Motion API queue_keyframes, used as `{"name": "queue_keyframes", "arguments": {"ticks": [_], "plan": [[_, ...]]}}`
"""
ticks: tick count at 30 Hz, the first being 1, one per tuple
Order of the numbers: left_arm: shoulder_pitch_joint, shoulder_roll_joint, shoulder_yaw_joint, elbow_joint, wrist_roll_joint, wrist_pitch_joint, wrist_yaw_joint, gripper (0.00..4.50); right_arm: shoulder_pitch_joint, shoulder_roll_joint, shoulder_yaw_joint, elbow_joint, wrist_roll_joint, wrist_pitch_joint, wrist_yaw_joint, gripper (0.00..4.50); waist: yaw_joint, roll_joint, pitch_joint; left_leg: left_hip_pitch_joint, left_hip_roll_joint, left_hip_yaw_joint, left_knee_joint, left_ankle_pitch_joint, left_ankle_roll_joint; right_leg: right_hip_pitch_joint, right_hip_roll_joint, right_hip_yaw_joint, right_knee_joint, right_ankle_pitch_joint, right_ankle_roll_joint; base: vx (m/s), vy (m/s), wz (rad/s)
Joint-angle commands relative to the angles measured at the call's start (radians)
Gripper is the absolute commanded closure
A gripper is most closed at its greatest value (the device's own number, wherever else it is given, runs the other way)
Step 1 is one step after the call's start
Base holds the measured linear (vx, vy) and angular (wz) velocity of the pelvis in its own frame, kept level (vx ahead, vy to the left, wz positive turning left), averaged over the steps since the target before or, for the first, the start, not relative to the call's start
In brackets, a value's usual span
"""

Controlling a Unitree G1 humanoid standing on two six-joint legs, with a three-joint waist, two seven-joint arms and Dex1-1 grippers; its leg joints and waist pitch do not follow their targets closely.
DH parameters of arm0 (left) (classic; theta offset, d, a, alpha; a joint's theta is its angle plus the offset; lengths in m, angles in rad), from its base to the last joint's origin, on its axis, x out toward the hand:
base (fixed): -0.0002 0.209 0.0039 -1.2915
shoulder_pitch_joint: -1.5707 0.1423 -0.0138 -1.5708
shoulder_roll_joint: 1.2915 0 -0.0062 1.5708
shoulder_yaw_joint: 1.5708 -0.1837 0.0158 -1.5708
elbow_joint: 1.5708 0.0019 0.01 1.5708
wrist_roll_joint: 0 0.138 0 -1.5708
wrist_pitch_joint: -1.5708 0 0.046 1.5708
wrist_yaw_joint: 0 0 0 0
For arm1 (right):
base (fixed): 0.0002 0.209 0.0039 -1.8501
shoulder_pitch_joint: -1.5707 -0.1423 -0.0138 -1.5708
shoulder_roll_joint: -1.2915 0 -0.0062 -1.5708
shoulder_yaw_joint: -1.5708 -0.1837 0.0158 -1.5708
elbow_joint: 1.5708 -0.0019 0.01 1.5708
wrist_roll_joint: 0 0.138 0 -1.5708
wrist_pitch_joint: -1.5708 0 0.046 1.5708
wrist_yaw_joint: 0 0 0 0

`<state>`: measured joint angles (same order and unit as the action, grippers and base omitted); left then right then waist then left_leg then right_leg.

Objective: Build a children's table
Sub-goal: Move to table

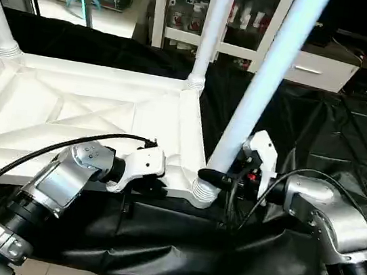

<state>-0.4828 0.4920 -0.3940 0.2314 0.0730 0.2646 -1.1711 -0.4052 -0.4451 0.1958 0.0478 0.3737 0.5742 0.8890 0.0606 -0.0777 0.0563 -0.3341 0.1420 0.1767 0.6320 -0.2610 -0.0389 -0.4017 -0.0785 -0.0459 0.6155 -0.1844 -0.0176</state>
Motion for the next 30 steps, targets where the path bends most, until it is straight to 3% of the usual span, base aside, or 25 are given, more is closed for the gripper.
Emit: {"name": "queue_keyframes", "arguments": {"ticks": [1,8,17,22,30], "plan": [[0.023,-0.018,-0.074,0.015,0.016,0.009,-0.016,4.45,-0.018,-0.008,-0.005,0.023,-0.024,-0.013,-0.007,2.59,-0.008,0.003,-0.054,0.003,0.089,-0.028,-0.093,-0.003,0.032,0.042,-0.086,0.053,-0.054,-0.125,-0.258,0.0,0.0,0.0],[0.021,-0.018,-0.073,0.014,0.021,0.009,-0.023,4.45,-0.036,-0.007,0.03,0.049,-0.038,-0.016,0.032,2.59,-0.006,0.0,-0.055,0.002,0.09,-0.027,-0.093,-0.007,0.036,0.043,-0.088,0.054,-0.055,-0.132,-0.261,0.0,0.0,0.0],[0.018,-0.016,-0.077,0.018,0.028,0.006,-0.025,4.45,-0.039,0.009,0.065,0.101,-0.069,-0.044,0.045,2.59,-0.008,0.001,-0.055,0.003,0.092,-0.03,-0.096,-0.035,0.017,0.042,-0.087,0.053,-0.056,-0.137,-0.257,0.0,0.0,0.0],[0.019,-0.014,-0.075,0.022,0.033,0.001,-0.026,4.45,-0.046,0.047,0.031,0.147,-0.057,-0.048,0.012,2.59,-0.014,-0.001,-0.054,0.003,0.093,-0.033,-0.101,-0.091,-0.009,0.041,-0.088,0.054,-0.064,-0.195,-0.24,0.0,0.0,0.0],[0.022,-0.014,-0.076,0.023,0.039,-0.001,-0.026,4.45,-0.046,0.089,-0.025,0.211,-0.027,-0.028,-0.023,2.59,-0.017,-0.001,-0.055,0.003,0.093,-0.034,-0.104,-0.11,-0.022,0.04,-0.088,0.053,-0.063,-0.187,-0.243,0.0,0.0,0.0]]}}
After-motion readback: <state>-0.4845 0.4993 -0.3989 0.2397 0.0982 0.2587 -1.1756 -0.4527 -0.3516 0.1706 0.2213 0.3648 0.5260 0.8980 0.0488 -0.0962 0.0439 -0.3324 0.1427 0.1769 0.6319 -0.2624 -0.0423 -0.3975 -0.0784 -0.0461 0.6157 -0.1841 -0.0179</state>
